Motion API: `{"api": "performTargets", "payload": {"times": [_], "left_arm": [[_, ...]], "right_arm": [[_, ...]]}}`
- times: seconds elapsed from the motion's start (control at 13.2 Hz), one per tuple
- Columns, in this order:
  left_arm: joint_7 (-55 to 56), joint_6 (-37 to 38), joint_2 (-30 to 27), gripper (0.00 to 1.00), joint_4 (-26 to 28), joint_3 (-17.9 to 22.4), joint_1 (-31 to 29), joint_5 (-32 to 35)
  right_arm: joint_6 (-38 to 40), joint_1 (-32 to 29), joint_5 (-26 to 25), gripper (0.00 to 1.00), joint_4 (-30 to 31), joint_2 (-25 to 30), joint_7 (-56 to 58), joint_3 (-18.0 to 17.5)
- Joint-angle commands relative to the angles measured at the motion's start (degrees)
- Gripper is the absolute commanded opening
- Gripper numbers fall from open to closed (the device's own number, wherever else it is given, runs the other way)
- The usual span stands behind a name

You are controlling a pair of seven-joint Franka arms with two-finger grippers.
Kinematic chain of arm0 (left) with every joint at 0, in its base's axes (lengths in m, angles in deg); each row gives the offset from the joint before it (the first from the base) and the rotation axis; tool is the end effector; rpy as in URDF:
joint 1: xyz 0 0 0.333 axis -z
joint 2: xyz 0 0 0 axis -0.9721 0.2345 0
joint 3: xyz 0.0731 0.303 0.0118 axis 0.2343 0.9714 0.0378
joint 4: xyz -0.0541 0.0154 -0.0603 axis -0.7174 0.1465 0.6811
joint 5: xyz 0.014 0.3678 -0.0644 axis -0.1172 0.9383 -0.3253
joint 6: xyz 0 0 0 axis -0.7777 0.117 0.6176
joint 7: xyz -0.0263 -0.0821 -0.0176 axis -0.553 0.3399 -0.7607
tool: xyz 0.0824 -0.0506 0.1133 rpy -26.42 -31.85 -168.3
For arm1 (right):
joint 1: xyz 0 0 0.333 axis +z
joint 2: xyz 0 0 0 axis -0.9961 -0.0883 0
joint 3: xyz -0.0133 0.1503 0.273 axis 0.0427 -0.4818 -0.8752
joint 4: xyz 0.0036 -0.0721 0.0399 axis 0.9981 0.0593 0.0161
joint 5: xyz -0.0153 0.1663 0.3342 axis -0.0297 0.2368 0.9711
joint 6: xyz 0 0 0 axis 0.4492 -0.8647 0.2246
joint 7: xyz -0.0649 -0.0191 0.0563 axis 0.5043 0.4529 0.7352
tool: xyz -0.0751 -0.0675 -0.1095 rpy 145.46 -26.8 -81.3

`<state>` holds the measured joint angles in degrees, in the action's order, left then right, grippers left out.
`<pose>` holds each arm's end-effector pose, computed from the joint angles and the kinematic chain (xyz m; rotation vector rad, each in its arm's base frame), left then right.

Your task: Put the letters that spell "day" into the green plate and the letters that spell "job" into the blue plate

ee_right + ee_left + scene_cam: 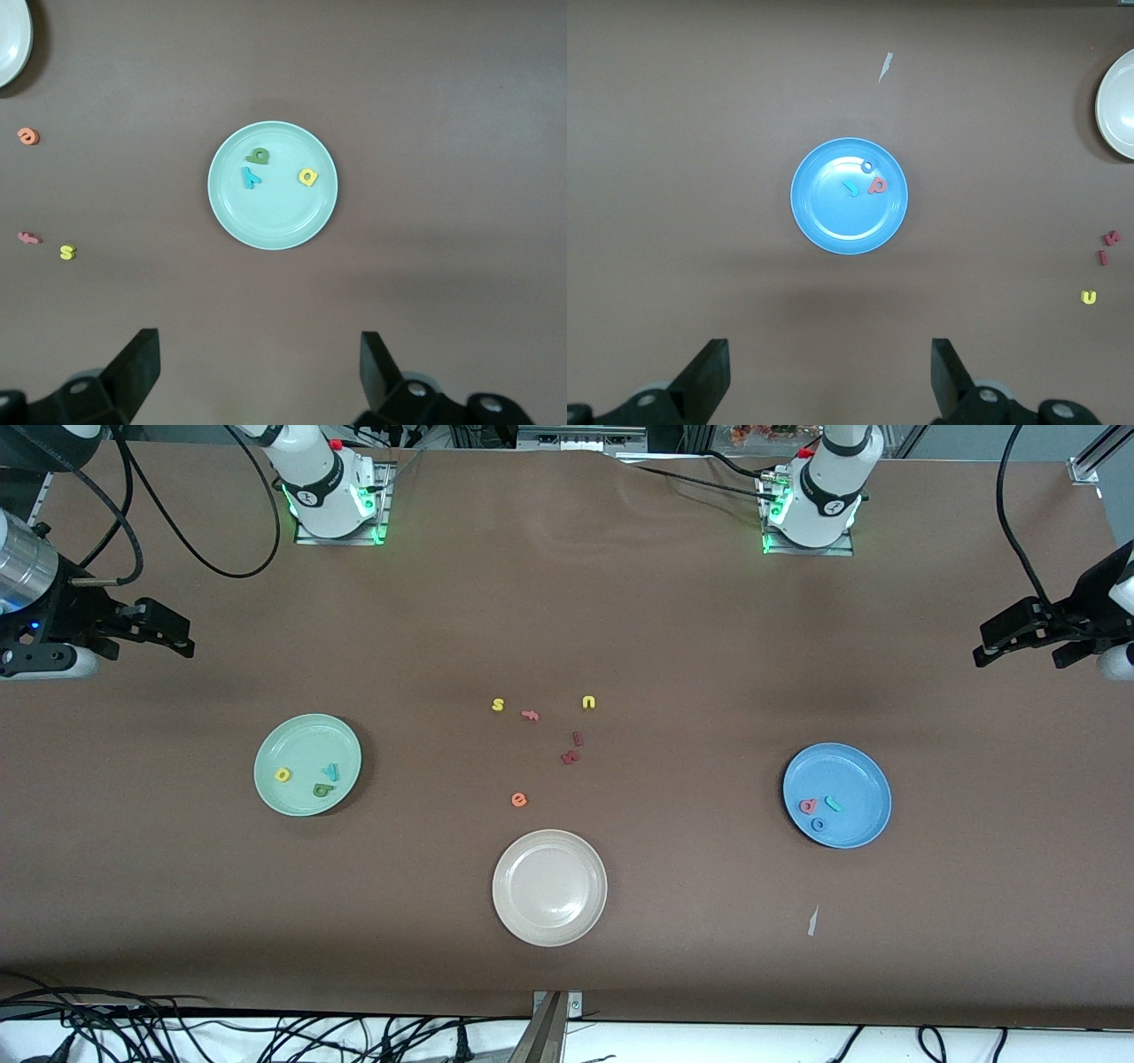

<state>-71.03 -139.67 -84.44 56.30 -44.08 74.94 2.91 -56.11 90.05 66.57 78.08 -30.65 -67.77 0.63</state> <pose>0.5511 -0.0023 0.5791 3.0985 0.0435 -0.0065 0.5427 0.0252 0.5405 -3.1391 -0.0672 0.0702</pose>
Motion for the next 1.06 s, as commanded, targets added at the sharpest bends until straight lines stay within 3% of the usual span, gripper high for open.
{"api": "performTargets", "payload": {"times": [0.0, 0.99], "left_arm": [[0.31, -1.46, -2.6, 1.0, 3.04, 0.41, 0.62, 1.15], [0.57, -2.95, -4.62, 1.0, 5.5, 0.23, 0.89, 0.36]], "right_arm": [[1.24, 0.33, -0.98, 1.0, -0.84, 0.05, 0.47, 0.11], [1.24, 0.33, -0.98, 1.0, -0.66, 0.05, 0.47, 0.11]]}}
